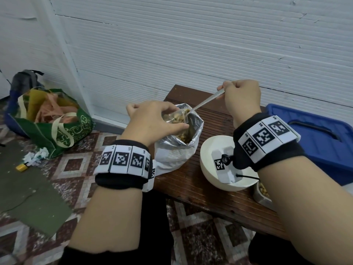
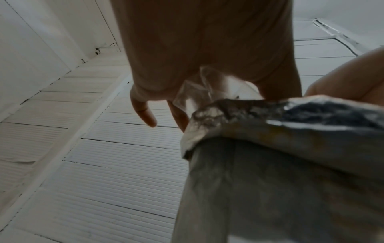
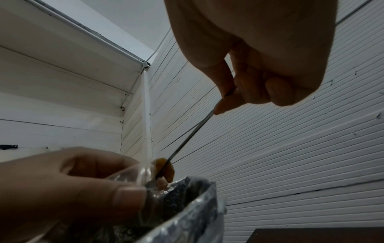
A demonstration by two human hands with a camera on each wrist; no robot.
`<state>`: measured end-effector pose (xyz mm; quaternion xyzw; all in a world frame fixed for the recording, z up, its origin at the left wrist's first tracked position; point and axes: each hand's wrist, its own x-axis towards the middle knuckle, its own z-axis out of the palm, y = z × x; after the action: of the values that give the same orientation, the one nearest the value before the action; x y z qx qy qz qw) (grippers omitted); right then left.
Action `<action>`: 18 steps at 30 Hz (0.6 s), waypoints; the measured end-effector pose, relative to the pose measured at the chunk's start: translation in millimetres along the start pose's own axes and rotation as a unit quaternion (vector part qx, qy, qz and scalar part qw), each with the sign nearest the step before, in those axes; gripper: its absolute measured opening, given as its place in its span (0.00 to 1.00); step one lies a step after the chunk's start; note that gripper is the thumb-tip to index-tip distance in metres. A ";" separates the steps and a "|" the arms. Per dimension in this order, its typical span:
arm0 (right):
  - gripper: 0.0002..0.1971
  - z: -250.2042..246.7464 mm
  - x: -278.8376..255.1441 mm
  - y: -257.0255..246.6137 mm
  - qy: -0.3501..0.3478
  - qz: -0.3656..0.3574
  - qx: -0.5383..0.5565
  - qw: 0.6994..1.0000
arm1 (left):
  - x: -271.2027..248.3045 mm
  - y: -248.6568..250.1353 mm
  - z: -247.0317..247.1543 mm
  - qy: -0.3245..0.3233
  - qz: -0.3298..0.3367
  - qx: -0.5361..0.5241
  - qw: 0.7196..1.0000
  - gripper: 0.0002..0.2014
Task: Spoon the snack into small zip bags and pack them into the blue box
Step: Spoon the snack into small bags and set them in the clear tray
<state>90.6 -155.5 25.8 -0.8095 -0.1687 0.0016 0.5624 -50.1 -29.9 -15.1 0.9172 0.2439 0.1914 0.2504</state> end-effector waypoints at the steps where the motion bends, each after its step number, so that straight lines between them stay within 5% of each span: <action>1: 0.15 0.3 -0.8 -1.1 0.002 -0.005 0.000 1.000 | 0.2 1.2 1.4 0.008 0.003 0.006 1.000 0.19; 7: 0.15 -2.7 -5.2 -6.7 0.012 -0.061 0.024 0.998 | -1.7 5.8 5.1 0.067 0.012 0.002 0.998 0.21; 13: 0.15 -7.6 -4.3 -7.2 0.031 -0.073 0.023 0.997 | -4.5 0.3 3.7 0.054 0.029 -0.013 0.998 0.31; 18: 0.15 -10.1 -5.3 -8.8 0.031 -0.081 0.023 0.996 | -2.6 -1.9 5.2 0.063 0.028 -0.025 0.997 0.29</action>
<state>85.2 -163.4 36.5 -0.7795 -0.2164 -0.0649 0.5843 -50.4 -31.8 -20.9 0.9030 0.2289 0.2622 0.2519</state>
